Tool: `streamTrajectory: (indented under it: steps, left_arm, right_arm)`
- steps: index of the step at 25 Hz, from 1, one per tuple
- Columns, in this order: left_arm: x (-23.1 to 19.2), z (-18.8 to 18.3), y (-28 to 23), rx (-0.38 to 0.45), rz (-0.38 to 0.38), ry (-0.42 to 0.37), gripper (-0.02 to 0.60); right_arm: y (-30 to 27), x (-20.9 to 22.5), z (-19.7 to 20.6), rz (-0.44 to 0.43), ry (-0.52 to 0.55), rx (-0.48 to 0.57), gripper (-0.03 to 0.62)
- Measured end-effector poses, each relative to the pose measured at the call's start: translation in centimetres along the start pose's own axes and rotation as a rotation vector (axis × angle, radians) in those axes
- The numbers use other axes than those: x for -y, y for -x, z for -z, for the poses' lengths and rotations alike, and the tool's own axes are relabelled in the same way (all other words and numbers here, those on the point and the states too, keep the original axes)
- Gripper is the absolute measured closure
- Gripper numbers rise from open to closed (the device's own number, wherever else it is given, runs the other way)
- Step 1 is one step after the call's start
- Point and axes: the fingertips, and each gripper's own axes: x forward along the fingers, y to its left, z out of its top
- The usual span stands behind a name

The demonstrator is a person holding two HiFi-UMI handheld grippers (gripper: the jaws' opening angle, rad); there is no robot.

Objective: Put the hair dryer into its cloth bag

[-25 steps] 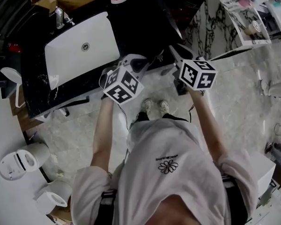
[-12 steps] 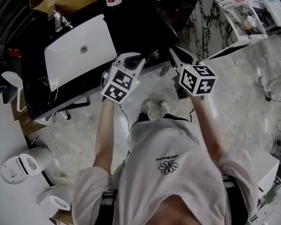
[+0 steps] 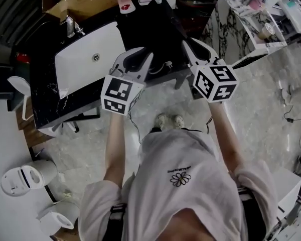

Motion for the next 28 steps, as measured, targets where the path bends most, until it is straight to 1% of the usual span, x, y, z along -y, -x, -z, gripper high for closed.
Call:
streamTrajectory:
  steps: [1,4,7,10,12,14,16,19,22,28]
  left_arm:
    - [-0.7,-1.3,0.5,0.051,-0.038,0.027,0.508]
    - [-3.0,-4.8,2.7,0.205,-0.167,0.114,0.540]
    - [-4.4,-6.7,5.2,0.315,-0.301,0.167,0.559]
    - [-4.7,-7.4,7.7,0.390,-0.419,0.189,0.565]
    - [-4.6,-7.3,9.2,0.408,-0.498,0.185,0.566]
    - [-4.5,-6.8,10.4,0.408,-0.564,0.178,0.566]
    - [-4.6,-6.1,11.2,0.403,-0.599,0.179,0.566]
    - [-4.7,-5.3,11.8,0.393,-0.627,0.184,0.566]
    - [-4.7,-5.0,12.2,0.390,-0.641,0.175,0.566]
    - [-4.2,-4.7,12.3,0.383,-0.642,0.164,0.566]
  right_arm:
    - [0.1,-0.2,-1.1,0.001,0.017,0.029,0.537]
    - [0.7,-1.1,-4.3,0.004,0.055,0.123,0.551]
    - [1.6,-2.0,-6.4,0.009,0.086,0.204,0.563]
    - [2.5,-3.1,-7.4,0.020,0.133,0.257,0.571]
    - [3.2,-3.7,-7.8,0.031,0.169,0.291,0.576]
    - [3.8,-4.2,-7.9,0.045,0.197,0.319,0.577]
    - [4.4,-4.3,-7.9,0.060,0.210,0.345,0.579]
    - [5.0,-4.4,-7.4,0.076,0.222,0.364,0.580]
    - [5.0,-4.4,-6.4,0.080,0.231,0.344,0.582]
    - [5.0,-4.5,-4.1,0.083,0.217,0.286,0.582]
